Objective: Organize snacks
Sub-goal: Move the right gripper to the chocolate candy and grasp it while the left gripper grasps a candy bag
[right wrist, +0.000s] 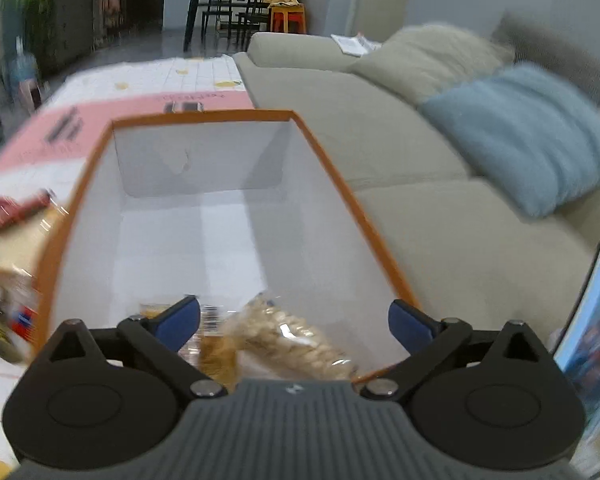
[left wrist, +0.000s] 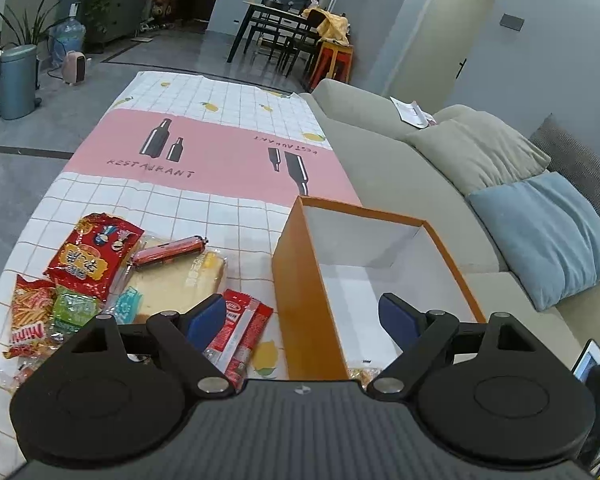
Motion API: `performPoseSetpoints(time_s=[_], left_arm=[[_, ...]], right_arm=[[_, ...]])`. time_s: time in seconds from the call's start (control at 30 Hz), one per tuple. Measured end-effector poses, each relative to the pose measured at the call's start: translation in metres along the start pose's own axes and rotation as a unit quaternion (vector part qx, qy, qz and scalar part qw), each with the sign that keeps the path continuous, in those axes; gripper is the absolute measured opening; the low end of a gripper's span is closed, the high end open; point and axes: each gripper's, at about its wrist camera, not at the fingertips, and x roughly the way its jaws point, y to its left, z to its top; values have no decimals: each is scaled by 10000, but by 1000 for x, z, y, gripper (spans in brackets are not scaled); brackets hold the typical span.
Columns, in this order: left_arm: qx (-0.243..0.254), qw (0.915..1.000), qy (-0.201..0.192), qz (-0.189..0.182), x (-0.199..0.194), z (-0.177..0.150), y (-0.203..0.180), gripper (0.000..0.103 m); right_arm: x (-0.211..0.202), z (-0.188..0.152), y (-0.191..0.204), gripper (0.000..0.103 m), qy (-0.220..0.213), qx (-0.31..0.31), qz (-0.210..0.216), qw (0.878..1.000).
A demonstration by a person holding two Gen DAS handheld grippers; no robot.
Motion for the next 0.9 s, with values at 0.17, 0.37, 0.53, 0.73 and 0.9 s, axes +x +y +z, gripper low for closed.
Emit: performPoseSetpoints(time_s=[0.17,0.37,0.53,0.73,0.9], left_arm=[[206,9997,-34,116,-16,-6,6,99],[259,9994,-188,115,-42,-11,24,96],[83,9986,-328,406,-56,-13,43,93],[-159,9971,-297,679,-63,-14,76,91],[-206,9943,-216,1022,-64,-19,106,91]], right_arm=[[-17,-2,-16,98,-174,880,709,9934],[-49,-2,-11,97,-1077,1119,972,9831],[-70,-2,7,97,-1605,1115,1326,9717],[-98,-9,31,97,-2432,1253,1744,9459],[-100,-9,61,97,-2512,845,2378,9345]])
